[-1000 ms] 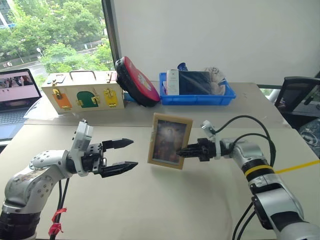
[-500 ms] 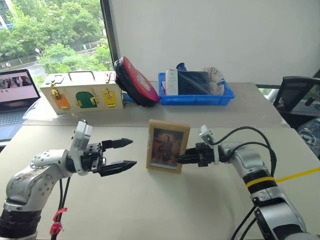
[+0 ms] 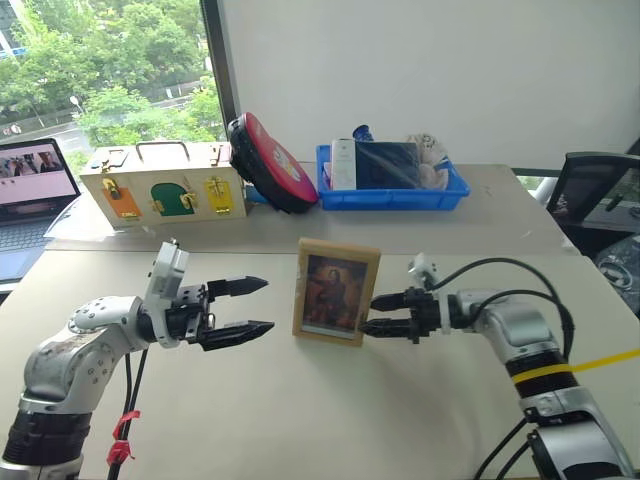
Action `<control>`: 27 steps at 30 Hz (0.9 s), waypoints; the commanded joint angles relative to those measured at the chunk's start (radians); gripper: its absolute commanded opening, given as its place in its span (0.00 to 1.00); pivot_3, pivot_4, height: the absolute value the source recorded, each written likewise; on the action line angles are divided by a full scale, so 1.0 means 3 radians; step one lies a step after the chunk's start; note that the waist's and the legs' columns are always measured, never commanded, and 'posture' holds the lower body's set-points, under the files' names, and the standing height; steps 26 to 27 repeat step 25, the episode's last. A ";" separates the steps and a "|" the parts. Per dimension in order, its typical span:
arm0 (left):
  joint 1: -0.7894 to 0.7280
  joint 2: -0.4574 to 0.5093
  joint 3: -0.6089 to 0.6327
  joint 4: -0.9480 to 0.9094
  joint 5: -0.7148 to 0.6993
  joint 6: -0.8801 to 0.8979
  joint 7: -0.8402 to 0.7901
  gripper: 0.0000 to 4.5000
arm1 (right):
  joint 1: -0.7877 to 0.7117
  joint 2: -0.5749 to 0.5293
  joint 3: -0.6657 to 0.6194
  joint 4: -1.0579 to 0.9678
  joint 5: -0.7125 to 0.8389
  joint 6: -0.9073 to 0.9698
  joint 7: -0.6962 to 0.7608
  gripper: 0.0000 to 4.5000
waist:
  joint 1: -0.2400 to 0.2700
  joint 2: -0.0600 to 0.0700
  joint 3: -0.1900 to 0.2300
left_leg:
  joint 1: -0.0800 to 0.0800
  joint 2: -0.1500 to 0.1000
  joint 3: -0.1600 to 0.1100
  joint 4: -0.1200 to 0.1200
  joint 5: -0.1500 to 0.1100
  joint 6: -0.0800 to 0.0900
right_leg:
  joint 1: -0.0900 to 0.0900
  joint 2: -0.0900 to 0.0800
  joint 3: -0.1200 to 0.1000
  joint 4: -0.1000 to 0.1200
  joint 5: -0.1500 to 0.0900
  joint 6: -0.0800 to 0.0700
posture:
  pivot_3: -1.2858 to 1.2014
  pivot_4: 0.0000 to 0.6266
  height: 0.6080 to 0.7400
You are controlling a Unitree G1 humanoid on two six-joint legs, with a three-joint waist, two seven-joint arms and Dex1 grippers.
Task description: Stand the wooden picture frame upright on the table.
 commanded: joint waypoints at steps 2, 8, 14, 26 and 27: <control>-0.0016 0.0017 0.0071 -0.0027 -0.0004 -0.0047 -0.0030 1.00 | 0.0272 -0.0251 -0.0271 -0.0506 0.0164 0.0203 -0.0122 0.99 | 0.0010 0.0000 0.0000 | 0.0000 0.0000 0.0000 0.0000 0.0000 0.0000 | 0.0000 0.0000 0.0000 -0.0001 0.0000 0.0000 | 0.52 0.24 0.96; 0.0143 0.0226 0.0142 0.0088 0.0116 0.0072 0.0017 1.00 | 0.1072 -0.0759 -0.0771 -0.1389 0.0308 0.0154 -0.0182 0.99 | 0.0024 0.0000 0.0000 | -0.0001 0.0000 0.0000 0.0000 0.0000 0.0000 | -0.0001 0.0000 0.0001 -0.0001 -0.0001 0.0001 | 0.52 0.24 0.96; 0.0246 0.0167 -0.0007 0.0259 0.0776 -0.0174 0.0586 1.00 | 0.1790 -0.0612 -0.1761 -0.2230 0.0636 0.0132 -0.0697 0.99 | 0.0021 0.0000 0.0000 | 0.0001 0.0000 0.0001 -0.0001 0.0000 0.0000 | 0.0001 0.0000 0.0002 -0.0002 -0.0002 0.0001 | 0.52 0.24 0.96; 0.0198 -0.0087 -0.0214 0.0564 0.1278 -0.0811 0.0661 1.00 | 0.2463 0.0011 -0.2032 -0.2744 0.0721 -0.0061 -0.1554 0.99 | 0.0067 -0.0003 -0.0001 | 0.0000 0.0000 0.0001 0.0006 0.0000 0.0000 | 0.0003 -0.0001 0.0002 -0.0002 -0.0002 0.0001 | 0.52 0.24 0.96; 0.0198 -0.0087 -0.0214 0.0564 0.1278 -0.0811 0.0661 1.00 | 0.2463 0.0011 -0.2032 -0.2744 0.0721 -0.0061 -0.1554 0.99 | 0.0067 -0.0003 -0.0001 | 0.0000 0.0000 0.0001 0.0006 0.0000 0.0000 | 0.0003 -0.0001 0.0002 -0.0002 -0.0002 0.0001 | 0.52 0.24 0.96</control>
